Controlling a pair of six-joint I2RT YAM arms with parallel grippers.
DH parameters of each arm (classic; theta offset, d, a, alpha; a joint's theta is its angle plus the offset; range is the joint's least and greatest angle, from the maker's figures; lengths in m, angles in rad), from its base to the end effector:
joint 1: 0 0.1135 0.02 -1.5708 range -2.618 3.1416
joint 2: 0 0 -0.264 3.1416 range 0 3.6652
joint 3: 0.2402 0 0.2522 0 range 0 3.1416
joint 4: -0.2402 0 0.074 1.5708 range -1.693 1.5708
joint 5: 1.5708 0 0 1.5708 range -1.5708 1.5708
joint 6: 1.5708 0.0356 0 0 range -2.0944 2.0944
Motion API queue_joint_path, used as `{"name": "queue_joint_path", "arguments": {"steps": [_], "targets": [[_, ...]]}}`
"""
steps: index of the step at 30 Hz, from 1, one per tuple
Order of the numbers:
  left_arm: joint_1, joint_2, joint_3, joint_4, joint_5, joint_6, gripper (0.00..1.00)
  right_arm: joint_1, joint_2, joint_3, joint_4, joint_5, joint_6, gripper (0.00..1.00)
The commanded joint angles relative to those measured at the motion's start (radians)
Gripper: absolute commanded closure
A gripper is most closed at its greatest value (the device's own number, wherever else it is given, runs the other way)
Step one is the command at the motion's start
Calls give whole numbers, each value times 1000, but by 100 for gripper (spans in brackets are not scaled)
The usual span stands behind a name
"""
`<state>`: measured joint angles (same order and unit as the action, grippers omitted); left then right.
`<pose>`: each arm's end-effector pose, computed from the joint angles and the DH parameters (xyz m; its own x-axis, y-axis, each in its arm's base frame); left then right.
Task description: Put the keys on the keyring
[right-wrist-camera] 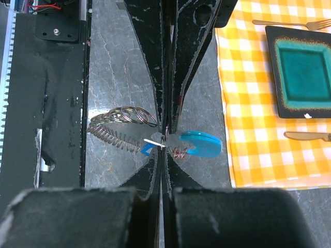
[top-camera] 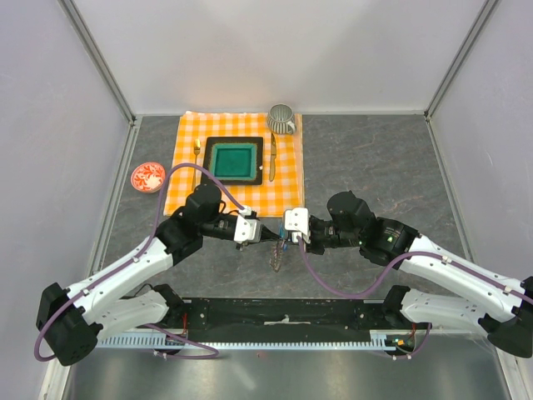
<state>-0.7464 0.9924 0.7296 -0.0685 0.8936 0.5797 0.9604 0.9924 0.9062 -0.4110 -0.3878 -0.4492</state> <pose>0.1418 -0.1690 0.2975 0.3296 0.1627 -0.9300 0.9394 -0.1548 0.3059 0.1144 0.1871 0.3222 0.1659 -0.4642 -0.8701 -0.9736 0.0630 -0.2192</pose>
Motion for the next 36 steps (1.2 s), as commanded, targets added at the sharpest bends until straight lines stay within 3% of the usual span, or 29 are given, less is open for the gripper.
{"name": "queue_joint_path", "arguments": {"steps": [1,36], "targets": [[-7,-31,11,64,-13,-11,98,9,-5,0,41,-5,7,100],[-5,-29,10,65,-25,-9,98,6,0,11,21,41,12,100]]}}
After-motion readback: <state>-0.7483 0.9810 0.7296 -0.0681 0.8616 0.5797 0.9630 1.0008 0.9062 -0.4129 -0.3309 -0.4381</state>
